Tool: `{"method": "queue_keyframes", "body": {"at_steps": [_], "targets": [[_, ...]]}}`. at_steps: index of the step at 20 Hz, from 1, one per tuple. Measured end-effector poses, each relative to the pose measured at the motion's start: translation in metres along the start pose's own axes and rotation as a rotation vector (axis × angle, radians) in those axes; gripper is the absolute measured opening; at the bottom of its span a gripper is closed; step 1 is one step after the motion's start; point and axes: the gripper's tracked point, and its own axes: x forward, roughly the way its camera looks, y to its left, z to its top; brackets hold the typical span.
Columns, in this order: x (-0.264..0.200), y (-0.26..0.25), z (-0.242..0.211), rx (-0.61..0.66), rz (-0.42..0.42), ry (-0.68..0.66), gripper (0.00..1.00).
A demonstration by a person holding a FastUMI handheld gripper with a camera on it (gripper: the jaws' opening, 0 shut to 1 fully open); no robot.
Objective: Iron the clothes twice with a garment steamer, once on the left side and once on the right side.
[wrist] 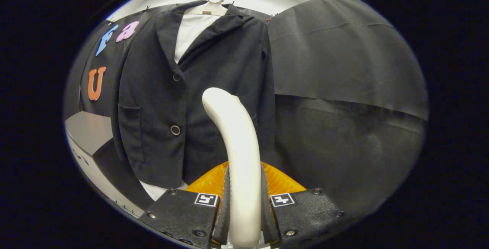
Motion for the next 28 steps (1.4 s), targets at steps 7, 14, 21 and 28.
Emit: {"method": "queue_keyframes", "body": {"at_steps": [7, 14, 21, 28], "targets": [[0.009, 0.009, -0.034, -0.002, -0.034, 0.063, 0.37], [0.018, 0.020, -0.078, -0.009, -0.062, 0.133, 0.37], [0.020, 0.032, -0.115, -0.031, -0.072, 0.212, 0.37], [0.016, 0.049, -0.146, -0.053, -0.100, 0.271, 0.37]]}}
